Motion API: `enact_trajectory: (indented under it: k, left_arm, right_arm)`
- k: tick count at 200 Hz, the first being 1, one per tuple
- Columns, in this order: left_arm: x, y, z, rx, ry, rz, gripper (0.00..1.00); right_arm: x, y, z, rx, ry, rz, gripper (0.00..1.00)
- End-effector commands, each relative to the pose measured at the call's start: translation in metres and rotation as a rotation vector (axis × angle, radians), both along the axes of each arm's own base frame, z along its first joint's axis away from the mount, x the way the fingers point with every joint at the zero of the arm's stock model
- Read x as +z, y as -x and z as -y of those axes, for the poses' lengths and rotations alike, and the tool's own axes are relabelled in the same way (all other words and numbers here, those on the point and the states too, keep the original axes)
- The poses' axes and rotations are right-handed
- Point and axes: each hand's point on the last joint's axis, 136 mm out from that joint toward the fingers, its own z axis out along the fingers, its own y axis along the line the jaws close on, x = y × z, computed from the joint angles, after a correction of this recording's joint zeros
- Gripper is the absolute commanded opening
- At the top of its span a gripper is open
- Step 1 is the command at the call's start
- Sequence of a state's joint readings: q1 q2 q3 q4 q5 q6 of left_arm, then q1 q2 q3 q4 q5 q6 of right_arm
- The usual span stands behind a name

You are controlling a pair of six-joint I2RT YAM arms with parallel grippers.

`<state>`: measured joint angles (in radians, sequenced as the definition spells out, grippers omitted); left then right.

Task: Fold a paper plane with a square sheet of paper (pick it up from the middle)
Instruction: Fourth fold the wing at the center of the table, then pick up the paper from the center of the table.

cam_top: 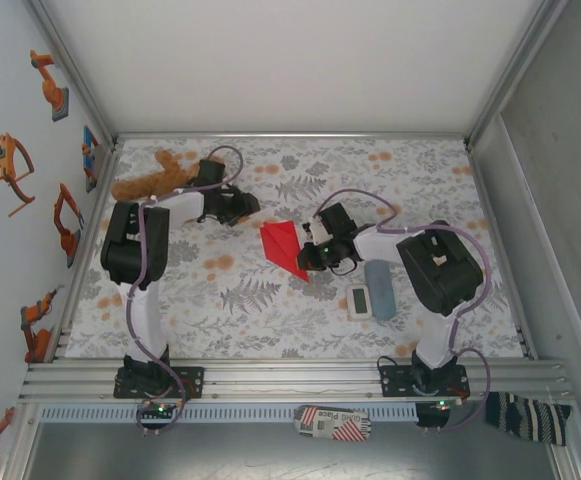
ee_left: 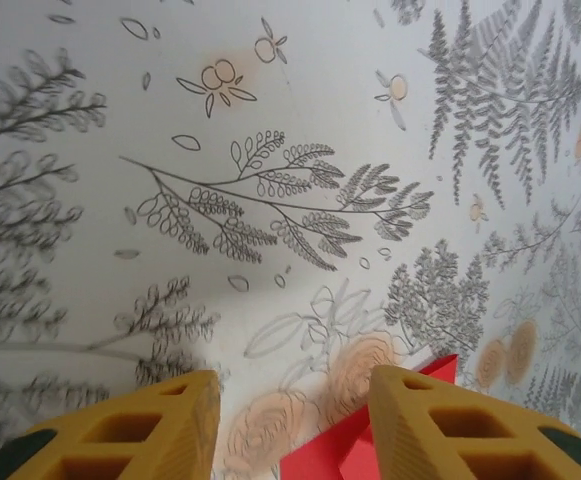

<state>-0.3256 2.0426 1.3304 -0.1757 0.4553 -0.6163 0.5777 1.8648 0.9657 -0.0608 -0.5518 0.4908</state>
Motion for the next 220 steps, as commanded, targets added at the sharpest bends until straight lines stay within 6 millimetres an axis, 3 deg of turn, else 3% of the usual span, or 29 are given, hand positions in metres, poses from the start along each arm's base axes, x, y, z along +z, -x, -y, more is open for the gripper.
enact_trajectory:
  k: [1,28,59,91,133,154,190,220]
  left_arm:
    - [0.061,0.005,-0.006,0.033,-0.015,0.121,0.53]
    - [0.078,0.025,-0.016,0.099,-0.003,0.147,0.63]
    - [0.088,0.045,-0.022,0.137,0.04,0.176,0.84]
    - [0.085,0.06,-0.02,0.129,0.103,0.168,0.93]
    - [0.079,0.066,-0.018,0.138,0.137,0.152,0.97]
    - [0.077,0.067,-0.018,0.145,0.146,0.147,1.0]
    - [0.077,0.066,-0.016,0.144,0.161,0.142,0.97]
    - [0.085,0.067,-0.014,0.133,0.18,0.159,0.96]
  right_arm:
    - [0.044,-0.017,-0.012,-0.105,-0.13,0.062,0.06]
    - [0.069,-0.042,-0.009,-0.211,-0.175,0.165,0.2]
    - [0.057,-0.056,0.01,-0.272,-0.088,0.212,0.37]
    - [0.043,-0.06,0.005,-0.172,-0.026,0.206,0.43]
    - [0.031,-0.065,-0.009,-0.114,-0.049,0.168,0.39]
    - [0.036,-0.064,-0.021,-0.064,-0.111,0.163,0.32]
    - [0.032,-0.065,-0.027,-0.037,-0.135,0.144,0.21]
    - [0.043,-0.068,-0.028,-0.034,-0.163,0.184,0.05]
